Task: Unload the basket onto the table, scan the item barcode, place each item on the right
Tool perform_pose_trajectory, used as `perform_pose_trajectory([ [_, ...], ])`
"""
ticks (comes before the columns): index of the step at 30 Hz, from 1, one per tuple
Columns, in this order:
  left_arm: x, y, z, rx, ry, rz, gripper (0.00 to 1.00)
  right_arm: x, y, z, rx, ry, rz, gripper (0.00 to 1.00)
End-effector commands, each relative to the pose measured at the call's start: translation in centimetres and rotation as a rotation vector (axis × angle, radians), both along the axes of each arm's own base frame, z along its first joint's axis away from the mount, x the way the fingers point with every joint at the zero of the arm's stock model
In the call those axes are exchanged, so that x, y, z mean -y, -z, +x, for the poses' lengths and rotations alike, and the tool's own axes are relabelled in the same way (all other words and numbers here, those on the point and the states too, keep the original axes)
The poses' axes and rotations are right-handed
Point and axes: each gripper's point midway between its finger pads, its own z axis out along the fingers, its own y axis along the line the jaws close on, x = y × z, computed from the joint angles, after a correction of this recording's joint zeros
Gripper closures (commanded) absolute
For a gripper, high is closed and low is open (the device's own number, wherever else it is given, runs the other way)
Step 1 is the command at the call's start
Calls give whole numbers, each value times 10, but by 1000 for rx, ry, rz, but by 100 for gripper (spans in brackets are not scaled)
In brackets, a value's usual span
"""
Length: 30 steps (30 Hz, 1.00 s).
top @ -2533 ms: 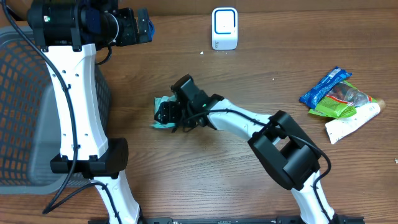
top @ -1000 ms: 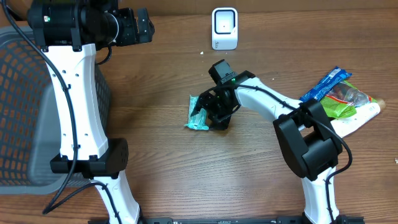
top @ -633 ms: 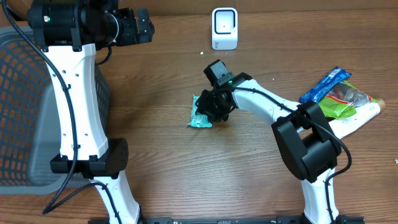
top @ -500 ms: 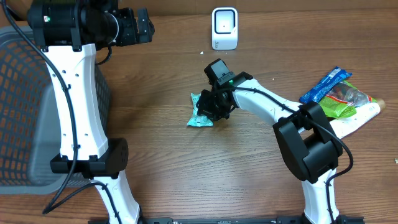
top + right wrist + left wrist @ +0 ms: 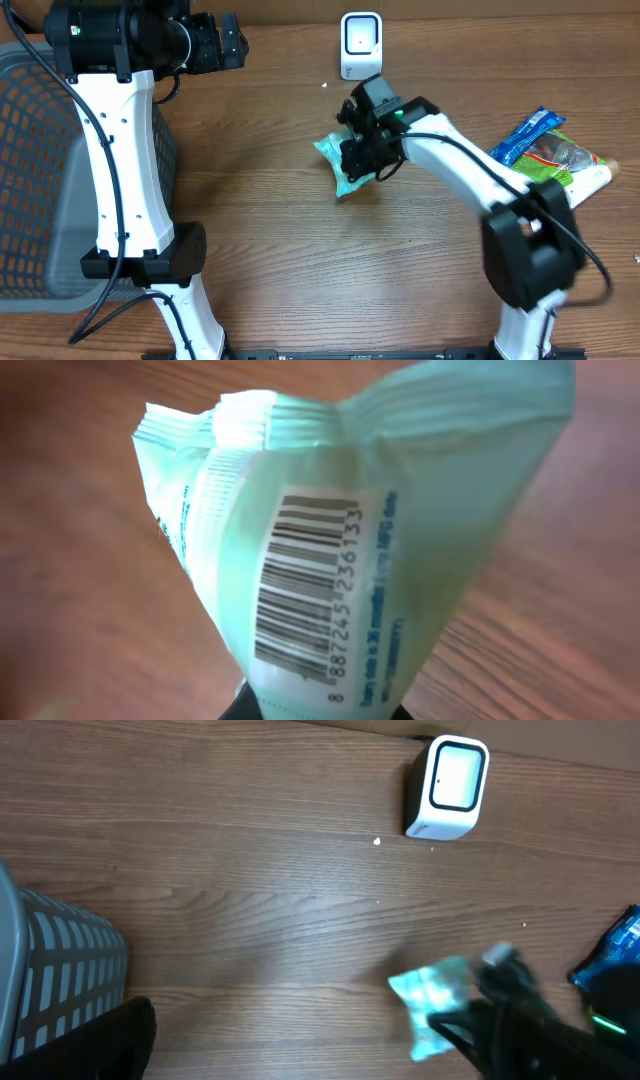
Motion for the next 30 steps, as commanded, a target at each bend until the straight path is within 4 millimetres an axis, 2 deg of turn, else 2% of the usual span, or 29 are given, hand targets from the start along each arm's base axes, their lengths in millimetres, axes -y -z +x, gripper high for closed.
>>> perform_pose_trajectory([
  [1,4,-8,-5,22,21,-1,0,-3,-100,1,307,-188,67,96],
  [3,4,-8,-4,22,21,-1,0,-1,-120,-5,355,-225,82,96],
  [6,4,-8,-5,22,21,-1,0,-3,-155,-30,429,-357,149,96],
  [11,4,-8,-5,22,21,-1,0,-6,-182,-72,532,-648,227,96],
  [20,4,-8,-5,22,21,-1,1,2,-171,-86,553,-807,180,96],
  [23,4,-8,-5,22,21,-1,0,4,-161,-89,591,-905,156,96],
  [26,4,-8,-4,22,21,-1,0,9,-128,-91,642,-1096,98,96],
  [30,4,-8,-5,22,21,-1,0,10,-89,-79,630,-1109,49,96],
])
